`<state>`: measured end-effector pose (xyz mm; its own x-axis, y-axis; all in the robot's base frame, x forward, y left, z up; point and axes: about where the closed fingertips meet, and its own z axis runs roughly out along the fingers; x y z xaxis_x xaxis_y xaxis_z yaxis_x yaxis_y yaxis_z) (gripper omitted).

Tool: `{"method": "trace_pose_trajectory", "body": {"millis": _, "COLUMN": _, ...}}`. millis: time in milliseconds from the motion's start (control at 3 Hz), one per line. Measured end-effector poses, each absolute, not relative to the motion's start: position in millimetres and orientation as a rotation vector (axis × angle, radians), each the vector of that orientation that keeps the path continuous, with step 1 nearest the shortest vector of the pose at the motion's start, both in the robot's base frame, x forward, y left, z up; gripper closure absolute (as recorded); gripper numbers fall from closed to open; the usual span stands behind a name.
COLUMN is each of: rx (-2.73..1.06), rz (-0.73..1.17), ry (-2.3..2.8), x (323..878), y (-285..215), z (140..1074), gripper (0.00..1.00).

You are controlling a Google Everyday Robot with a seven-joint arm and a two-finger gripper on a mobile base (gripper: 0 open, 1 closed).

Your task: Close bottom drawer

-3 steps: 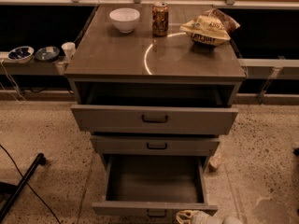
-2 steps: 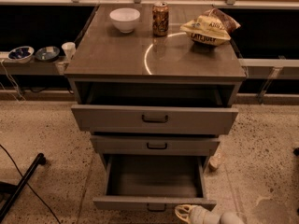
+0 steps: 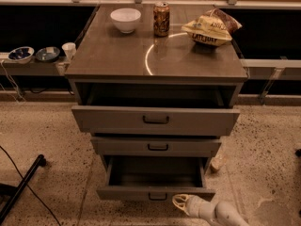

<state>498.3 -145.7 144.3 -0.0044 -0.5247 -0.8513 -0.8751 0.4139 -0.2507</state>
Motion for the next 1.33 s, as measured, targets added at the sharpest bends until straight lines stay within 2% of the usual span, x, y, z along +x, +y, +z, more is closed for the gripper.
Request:
{"method": "trace_pose_trajectory", "body": {"millis": 333, "rx": -1.269, "rz": 0.422, "ry": 1.605, "x": 532, "y": -151, "z": 149, "gripper": 1.00}}
{"method": "trace_pose_trajectory", "body": {"millis": 667, "rx": -1.269, "rz": 0.422, "ry": 1.604, "x": 532, "y": -151, "z": 149, "gripper": 1.00}}
{"method": "trace_pose_trajectory", "body": {"millis": 1333, "rx": -1.221, "rz": 0.294, "ry": 1.606, "x": 571, "y": -156, "z": 142, "gripper": 1.00}}
